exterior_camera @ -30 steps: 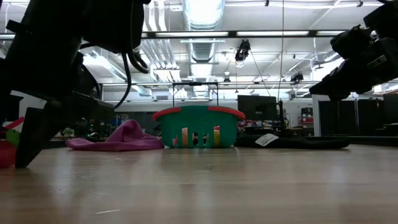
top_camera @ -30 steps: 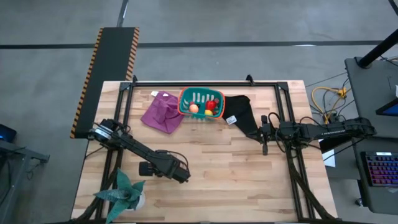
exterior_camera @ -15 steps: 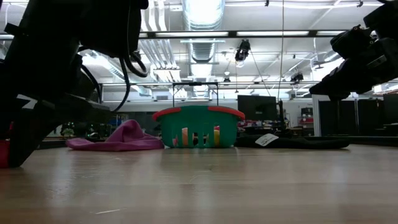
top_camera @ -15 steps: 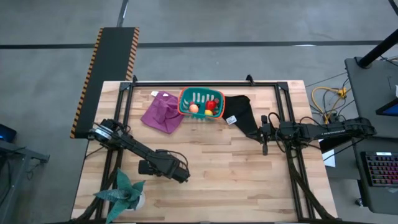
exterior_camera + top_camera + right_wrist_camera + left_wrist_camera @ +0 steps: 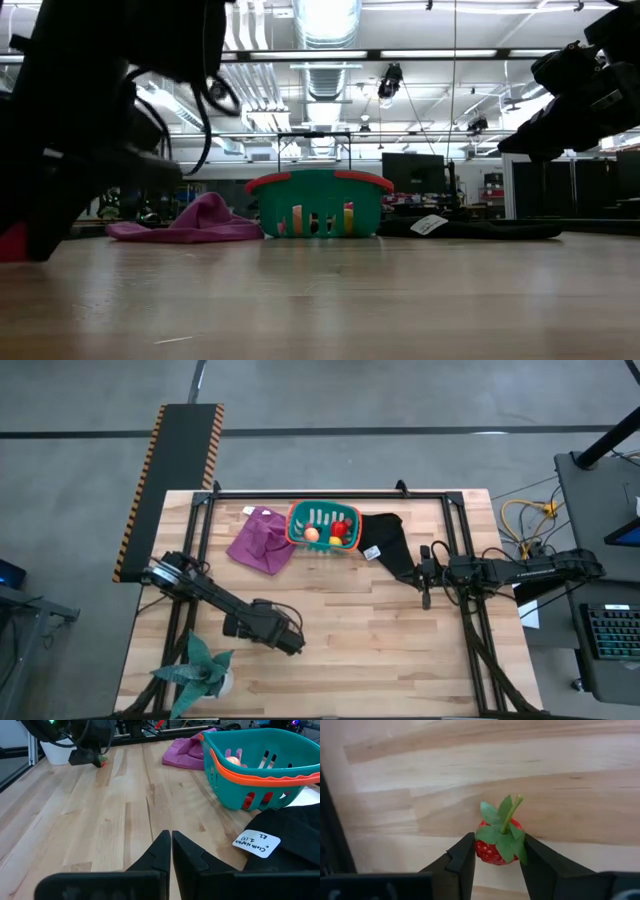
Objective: Pick and placing Produce into tupperware
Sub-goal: Put the red strawberry into the blue bin
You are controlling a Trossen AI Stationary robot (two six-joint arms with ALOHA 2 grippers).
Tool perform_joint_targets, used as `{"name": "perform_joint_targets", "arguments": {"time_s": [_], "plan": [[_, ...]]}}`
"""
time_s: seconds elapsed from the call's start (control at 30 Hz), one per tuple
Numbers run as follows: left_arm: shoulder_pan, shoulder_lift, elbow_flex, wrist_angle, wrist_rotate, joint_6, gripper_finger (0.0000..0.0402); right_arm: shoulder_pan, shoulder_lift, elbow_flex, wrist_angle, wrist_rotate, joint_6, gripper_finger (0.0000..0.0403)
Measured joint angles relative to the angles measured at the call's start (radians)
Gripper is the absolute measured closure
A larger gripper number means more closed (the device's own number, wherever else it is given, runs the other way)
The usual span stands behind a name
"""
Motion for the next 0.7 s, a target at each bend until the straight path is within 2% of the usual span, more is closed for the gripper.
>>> {"name": "perform_joint_targets", "arguments": {"time_s": [0.13, 0.23, 0.37, 0.53, 0.7], "plan": [[0.000, -0.026, 0.025, -0.017, -0.050, 0.036, 0.0289, 0.000, 0.000, 0.000, 0.000, 0.000, 0.000, 0.0394], [0.001, -0.058, 0.032, -0.011, -0.127, 0.044, 0.0289, 0.000, 0.000, 0.000, 0.000, 0.001, 0.000, 0.0394], [0.001, -0.122, 0.036, 0.010, -0.280, 0.085, 0.0290, 0.000, 0.000, 0.000, -0.001, 0.001, 0.004, 0.0394], [0.001, -0.205, 0.031, 0.104, -0.534, 0.125, 0.0290, 0.000, -0.001, 0.000, -0.007, 0.000, 0.025, 0.0394], [0.001, -0.285, 0.021, 0.256, -0.730, 0.269, 0.0290, 0.000, -0.001, 0.000, -0.008, -0.001, 0.056, 0.0394]]}}
